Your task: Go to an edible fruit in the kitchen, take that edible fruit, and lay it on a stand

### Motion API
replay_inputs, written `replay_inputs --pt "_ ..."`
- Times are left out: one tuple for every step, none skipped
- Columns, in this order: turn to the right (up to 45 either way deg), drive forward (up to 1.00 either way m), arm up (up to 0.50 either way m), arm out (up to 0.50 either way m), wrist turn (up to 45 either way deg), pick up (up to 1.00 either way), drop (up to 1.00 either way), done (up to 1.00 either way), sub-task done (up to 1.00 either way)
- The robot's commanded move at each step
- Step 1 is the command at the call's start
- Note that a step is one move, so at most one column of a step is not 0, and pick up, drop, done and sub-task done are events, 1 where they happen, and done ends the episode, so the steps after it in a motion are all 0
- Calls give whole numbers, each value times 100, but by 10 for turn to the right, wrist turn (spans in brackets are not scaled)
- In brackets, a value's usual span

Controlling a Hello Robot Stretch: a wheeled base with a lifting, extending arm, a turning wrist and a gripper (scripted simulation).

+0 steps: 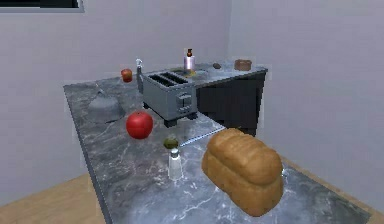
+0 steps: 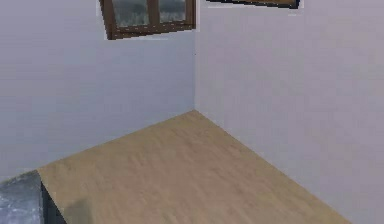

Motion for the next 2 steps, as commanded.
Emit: replay_inputs --pt "300 0 0 0 0 0 0 0 0" --pt "-450 0 0 0 0 0 0 0 0"
